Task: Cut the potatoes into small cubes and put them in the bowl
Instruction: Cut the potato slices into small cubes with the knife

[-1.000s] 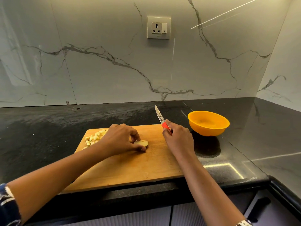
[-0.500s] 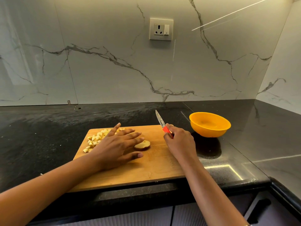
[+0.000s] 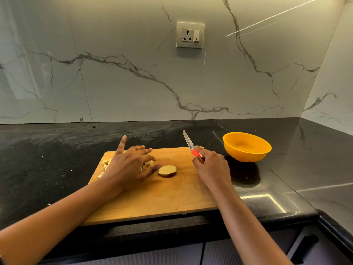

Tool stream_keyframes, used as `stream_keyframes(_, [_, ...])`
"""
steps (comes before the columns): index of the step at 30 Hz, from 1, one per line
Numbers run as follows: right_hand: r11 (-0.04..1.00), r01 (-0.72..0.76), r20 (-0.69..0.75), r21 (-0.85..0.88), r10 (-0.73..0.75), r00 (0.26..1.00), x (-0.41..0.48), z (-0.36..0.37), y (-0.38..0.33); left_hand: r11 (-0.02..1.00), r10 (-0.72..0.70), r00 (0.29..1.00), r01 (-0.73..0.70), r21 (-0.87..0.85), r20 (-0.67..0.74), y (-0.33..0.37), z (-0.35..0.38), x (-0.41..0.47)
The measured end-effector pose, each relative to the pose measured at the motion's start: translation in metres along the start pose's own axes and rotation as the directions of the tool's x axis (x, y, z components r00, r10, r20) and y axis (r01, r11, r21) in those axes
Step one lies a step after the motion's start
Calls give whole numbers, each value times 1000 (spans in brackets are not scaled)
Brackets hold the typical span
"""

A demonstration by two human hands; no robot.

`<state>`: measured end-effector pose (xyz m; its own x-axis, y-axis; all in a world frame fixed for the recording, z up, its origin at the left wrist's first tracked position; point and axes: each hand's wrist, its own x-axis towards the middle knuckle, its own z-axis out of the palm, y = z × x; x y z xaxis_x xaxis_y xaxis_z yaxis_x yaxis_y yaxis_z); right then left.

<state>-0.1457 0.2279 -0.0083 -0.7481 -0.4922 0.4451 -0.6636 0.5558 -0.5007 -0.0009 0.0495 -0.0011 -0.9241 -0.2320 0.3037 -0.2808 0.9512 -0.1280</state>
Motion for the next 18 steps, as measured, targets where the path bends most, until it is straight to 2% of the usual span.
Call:
stream_keyframes(3, [1000, -3, 0, 7, 3, 1000, -1, 0, 0, 991, -57, 988, 38, -131, -143, -8, 2, -1])
stream_keyframes(5, [1000, -4, 0, 14, 4, 1000, -1, 0, 0, 974, -103, 955, 40, -223, -277, -11, 3, -1])
stream_keyframes(8, [1000, -8, 3, 17, 8, 1000, -1, -1, 0, 959, -159, 917, 55, -279, -365, -17, 1, -1])
stream_keyframes(11, [1000, -11, 5, 16, 11, 1000, -2, -1, -1, 924, -189, 899, 26, -383, -395, -24, -5, -2])
stream_keyframes(14, [1000, -15, 9, 21, 14, 1000, -1, 0, -1, 860, -211, 906, -6, -511, -366, -26, -5, -3])
stream_keyframes(18, [1000, -18, 9, 17, 18, 1000, -2, -1, -1, 828, -221, 921, 2, -560, -322, -29, -5, -5])
